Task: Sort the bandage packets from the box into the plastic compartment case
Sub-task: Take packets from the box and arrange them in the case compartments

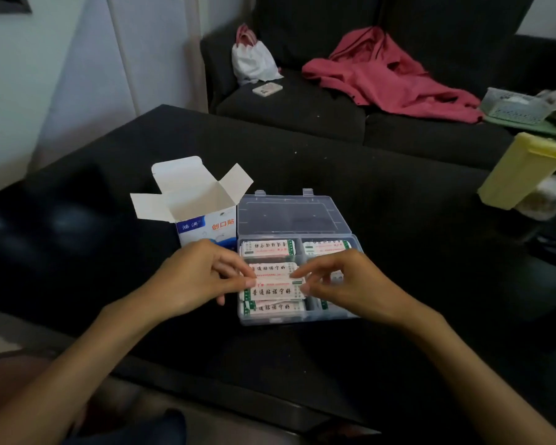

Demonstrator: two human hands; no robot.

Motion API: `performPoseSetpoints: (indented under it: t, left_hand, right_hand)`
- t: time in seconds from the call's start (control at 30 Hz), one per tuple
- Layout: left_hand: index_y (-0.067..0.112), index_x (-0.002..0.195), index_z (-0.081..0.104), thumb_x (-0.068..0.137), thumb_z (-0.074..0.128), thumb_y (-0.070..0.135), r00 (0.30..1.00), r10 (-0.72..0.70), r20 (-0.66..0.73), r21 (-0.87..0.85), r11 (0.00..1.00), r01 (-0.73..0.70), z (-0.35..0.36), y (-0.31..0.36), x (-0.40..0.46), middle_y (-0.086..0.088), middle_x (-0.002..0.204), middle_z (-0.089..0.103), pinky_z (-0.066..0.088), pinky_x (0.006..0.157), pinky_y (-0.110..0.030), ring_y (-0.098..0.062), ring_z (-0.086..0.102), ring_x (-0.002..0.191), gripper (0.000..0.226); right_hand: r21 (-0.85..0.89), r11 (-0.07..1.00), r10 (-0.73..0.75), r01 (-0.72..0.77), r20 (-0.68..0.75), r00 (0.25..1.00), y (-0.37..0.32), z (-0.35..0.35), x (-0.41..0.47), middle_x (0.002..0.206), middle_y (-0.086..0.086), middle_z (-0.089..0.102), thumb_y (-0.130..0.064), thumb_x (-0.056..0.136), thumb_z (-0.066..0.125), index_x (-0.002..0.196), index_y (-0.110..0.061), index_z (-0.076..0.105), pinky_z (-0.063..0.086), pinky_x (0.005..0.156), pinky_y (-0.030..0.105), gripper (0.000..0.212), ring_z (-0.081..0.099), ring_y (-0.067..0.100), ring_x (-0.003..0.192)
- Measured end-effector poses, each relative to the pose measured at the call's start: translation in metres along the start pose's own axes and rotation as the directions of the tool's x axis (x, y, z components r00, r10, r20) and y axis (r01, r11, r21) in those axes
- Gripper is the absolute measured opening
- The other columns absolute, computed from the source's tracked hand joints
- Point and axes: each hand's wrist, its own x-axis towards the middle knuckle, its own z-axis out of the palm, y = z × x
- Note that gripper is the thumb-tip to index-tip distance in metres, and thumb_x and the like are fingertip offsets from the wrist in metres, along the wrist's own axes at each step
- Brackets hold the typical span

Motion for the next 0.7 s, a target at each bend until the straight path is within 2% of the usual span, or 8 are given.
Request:
performPoseSetpoints:
  t: [0.1, 0.17, 0.23, 0.33, 0.4, 0.47, 0.57, 0.7]
  left_hand:
    - [0.047, 0.079, 0.066, 0.077, 0.069, 0.043, 0.998, 0.051, -0.025, 0.217, 0.975, -0.045, 0.005, 0.0, -0.006, 0.025, 0.071, 0.067, 0.047, 0.059, -0.015, 0.0, 0.062, 0.055, 0.005]
    - [0.048, 0.082, 0.066, 0.077, 0.069, 0.045, 0.994, 0.102, -0.024, 0.261, 0.961, -0.092, 0.006, 0.002, -0.007, 0.023, 0.081, 0.068, 0.045, 0.058, -0.014, 0.006, 0.06, 0.061, 0.007]
    - [0.047, 0.086, 0.068, 0.078, 0.069, 0.044, 0.99, 0.139, -0.01, 0.287, 0.949, -0.13, 0.006, 0.004, -0.008, 0.03, 0.085, 0.065, 0.04, 0.054, -0.011, 0.008, 0.058, 0.064, 0.009]
    - [0.047, 0.092, 0.065, 0.081, 0.068, 0.042, 0.991, 0.129, 0.043, 0.296, 0.945, -0.136, 0.003, 0.007, -0.011, 0.042, 0.057, 0.054, 0.038, 0.052, -0.009, 0.005, 0.059, 0.055, 0.012]
    - [0.044, 0.096, 0.066, 0.082, 0.067, 0.041, 0.99, 0.111, 0.083, 0.296, 0.946, -0.131, 0.001, 0.007, -0.013, 0.042, 0.051, 0.05, 0.04, 0.055, -0.01, 0.003, 0.06, 0.054, 0.014]
    - [0.041, 0.098, 0.069, 0.083, 0.067, 0.039, 0.988, 0.108, 0.108, 0.303, 0.943, -0.136, -0.001, 0.005, -0.013, 0.041, 0.052, 0.051, 0.041, 0.055, -0.01, 0.002, 0.061, 0.056, 0.015]
    - [0.04, 0.099, 0.069, 0.084, 0.066, 0.039, 0.985, 0.111, 0.13, 0.321, 0.936, -0.148, -0.002, 0.006, -0.014, 0.052, 0.057, 0.045, 0.041, 0.055, -0.011, 0.005, 0.061, 0.059, 0.016]
    - [0.041, 0.104, 0.068, 0.085, 0.064, 0.041, 0.984, 0.14, 0.111, 0.374, 0.911, -0.172, -0.001, 0.009, -0.015, 0.054, 0.052, 0.039, 0.034, 0.053, -0.01, 0.022, 0.051, 0.064, 0.019]
  right_hand:
    - [-0.09, 0.996, -0.02, 0.022, 0.026, 0.999, -0.001, 0.003, 0.0, 0.103, -0.014, 0.067, -0.025, 0.084, 0.067, 0.102, -0.03, 0.07, 0.051, 0.073, 0.014, 0.019, 0.057, -0.01, 0.086]
    - [-0.159, 0.986, -0.039, 0.043, 0.033, 0.999, -0.002, 0.005, 0.0, 0.101, -0.022, 0.059, -0.027, 0.082, 0.069, 0.101, -0.029, 0.07, 0.044, 0.065, 0.008, 0.019, 0.049, -0.021, 0.083]
    - [-0.267, 0.962, -0.053, 0.056, 0.017, 0.998, -0.003, 0.007, 0.0, 0.097, -0.025, 0.053, -0.034, 0.08, 0.07, 0.1, -0.032, 0.07, 0.036, 0.063, 0.007, 0.02, 0.045, -0.017, 0.084]
    - [-0.382, 0.921, -0.082, 0.072, -0.01, 0.997, -0.004, 0.009, -0.001, 0.096, -0.022, 0.048, -0.043, 0.078, 0.069, 0.099, -0.037, 0.069, 0.033, 0.07, 0.011, 0.022, 0.04, -0.004, 0.09]
    - [-0.399, 0.914, -0.089, 0.076, -0.014, 0.996, -0.006, 0.009, -0.001, 0.095, -0.02, 0.047, -0.043, 0.078, 0.069, 0.101, -0.037, 0.069, 0.035, 0.073, 0.014, 0.024, 0.039, -0.002, 0.093]
    - [-0.401, 0.913, -0.087, 0.074, -0.015, 0.996, -0.007, 0.01, 0.0, 0.094, -0.018, 0.046, -0.043, 0.079, 0.068, 0.104, -0.038, 0.068, 0.038, 0.078, 0.019, 0.025, 0.039, -0.001, 0.093]
    - [-0.413, 0.909, -0.067, 0.062, 0.004, 0.998, -0.005, 0.011, 0.0, 0.093, -0.019, 0.044, -0.046, 0.08, 0.066, 0.104, -0.036, 0.068, 0.039, 0.08, 0.023, 0.026, 0.037, -0.001, 0.093]
    - [-0.408, 0.911, -0.067, 0.061, 0.001, 0.998, -0.004, 0.011, 0.001, 0.091, -0.019, 0.047, -0.047, 0.079, 0.067, 0.1, -0.036, 0.07, 0.033, 0.074, 0.019, 0.024, 0.039, -0.001, 0.091]
